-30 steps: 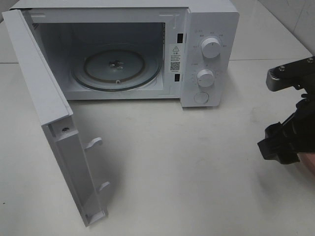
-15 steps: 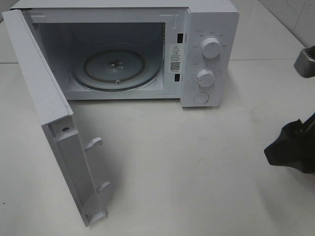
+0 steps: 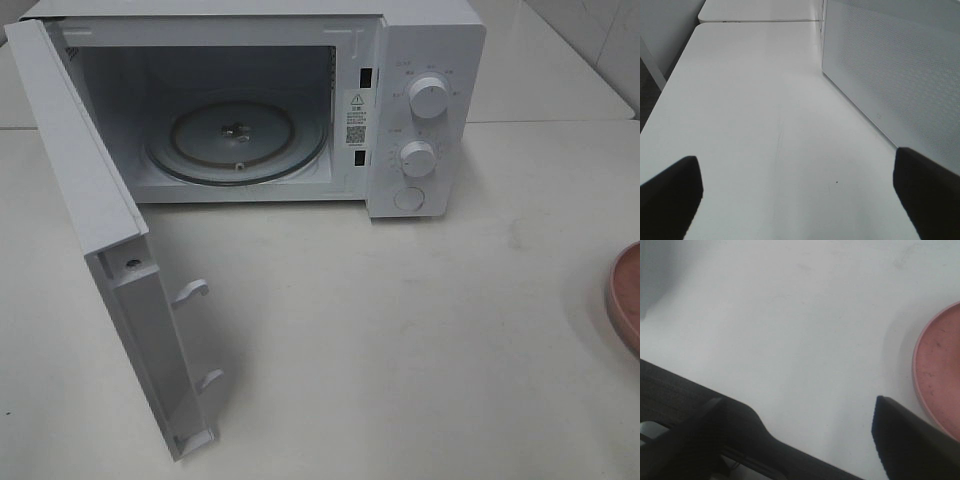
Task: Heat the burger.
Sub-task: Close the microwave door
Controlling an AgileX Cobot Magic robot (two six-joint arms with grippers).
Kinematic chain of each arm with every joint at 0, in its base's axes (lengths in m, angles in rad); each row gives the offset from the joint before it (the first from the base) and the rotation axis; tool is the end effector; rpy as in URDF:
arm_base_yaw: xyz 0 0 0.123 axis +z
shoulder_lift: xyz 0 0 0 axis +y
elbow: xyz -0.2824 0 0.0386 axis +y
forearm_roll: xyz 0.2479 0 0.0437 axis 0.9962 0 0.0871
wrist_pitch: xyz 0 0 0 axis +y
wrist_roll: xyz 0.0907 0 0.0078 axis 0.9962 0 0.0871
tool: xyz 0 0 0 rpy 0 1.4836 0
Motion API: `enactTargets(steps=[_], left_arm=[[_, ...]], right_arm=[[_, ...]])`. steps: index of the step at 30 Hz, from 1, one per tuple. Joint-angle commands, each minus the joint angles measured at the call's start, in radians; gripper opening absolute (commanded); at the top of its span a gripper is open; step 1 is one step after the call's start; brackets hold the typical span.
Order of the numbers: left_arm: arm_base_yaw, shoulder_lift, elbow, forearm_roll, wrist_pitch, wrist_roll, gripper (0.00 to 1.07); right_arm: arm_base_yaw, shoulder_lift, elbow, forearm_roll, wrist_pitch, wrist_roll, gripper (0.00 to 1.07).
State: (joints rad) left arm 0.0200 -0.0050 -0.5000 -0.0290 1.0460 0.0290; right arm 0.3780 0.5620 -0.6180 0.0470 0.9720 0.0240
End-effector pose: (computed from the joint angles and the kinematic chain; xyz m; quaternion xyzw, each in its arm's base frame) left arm -0.0050 -0.0024 0.2784 0.0043 0.8480 -0.0015 0.5301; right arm 0.0806 0.0358 0.2965 -0.1588 0.9181 0.0948 0.3506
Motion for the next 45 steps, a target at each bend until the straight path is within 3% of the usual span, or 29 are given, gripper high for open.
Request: enactTargets(steps=[1, 9, 21, 45], left_arm=[[0.001, -0.020, 0.003, -0.004, -0.008, -0.004, 0.98], [0.001, -0.020, 0.003, -0.004, -0.008, -0.004, 0.98], [0.001, -0.020, 0.003, -0.004, -0.008, -0.004, 0.98], [0.001, -0.020, 0.003, 0.000, -0.008, -0.004, 0.98]], right_arm=[[-0.040, -0.119, 0.000, -0.021, 0.060, 0.056, 0.76], [-0.176, -0.366, 0.083, -0.062, 0.080, 0.048, 0.76], [-0.191, -0.592, 0.110, -0.064, 0.065, 0.041, 0.76], [-0.191, -0.594, 0.111, -0.064, 0.065, 0.043, 0.76]])
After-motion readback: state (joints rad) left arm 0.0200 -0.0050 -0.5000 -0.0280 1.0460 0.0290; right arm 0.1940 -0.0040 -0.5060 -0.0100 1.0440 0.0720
